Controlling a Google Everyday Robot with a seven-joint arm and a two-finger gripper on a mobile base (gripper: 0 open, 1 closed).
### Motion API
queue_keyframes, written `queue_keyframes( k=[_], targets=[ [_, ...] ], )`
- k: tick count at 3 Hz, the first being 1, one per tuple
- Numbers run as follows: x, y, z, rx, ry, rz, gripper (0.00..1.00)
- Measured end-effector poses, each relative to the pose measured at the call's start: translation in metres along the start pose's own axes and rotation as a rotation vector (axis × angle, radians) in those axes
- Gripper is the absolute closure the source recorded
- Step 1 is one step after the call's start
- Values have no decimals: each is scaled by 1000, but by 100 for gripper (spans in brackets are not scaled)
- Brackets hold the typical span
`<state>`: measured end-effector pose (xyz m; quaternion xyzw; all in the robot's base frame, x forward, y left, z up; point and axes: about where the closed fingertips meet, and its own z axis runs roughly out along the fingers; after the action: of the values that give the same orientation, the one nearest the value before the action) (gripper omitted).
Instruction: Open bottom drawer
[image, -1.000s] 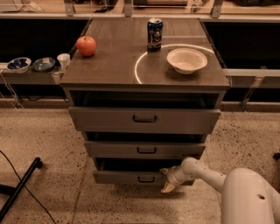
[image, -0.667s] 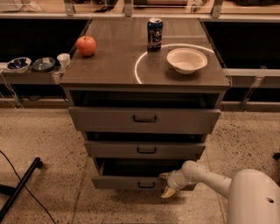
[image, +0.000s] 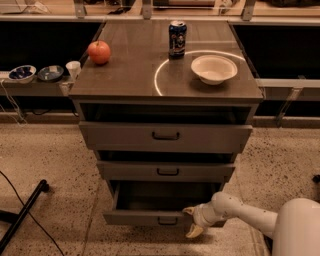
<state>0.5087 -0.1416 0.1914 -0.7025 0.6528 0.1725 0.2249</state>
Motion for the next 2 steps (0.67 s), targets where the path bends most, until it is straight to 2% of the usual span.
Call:
queue_keyframes(
  k=[1, 2],
  targets=[
    [-8, 26, -4, -22, -24, 7, 37],
    [-19, 33, -15, -11, -21, -13, 38]
  ],
)
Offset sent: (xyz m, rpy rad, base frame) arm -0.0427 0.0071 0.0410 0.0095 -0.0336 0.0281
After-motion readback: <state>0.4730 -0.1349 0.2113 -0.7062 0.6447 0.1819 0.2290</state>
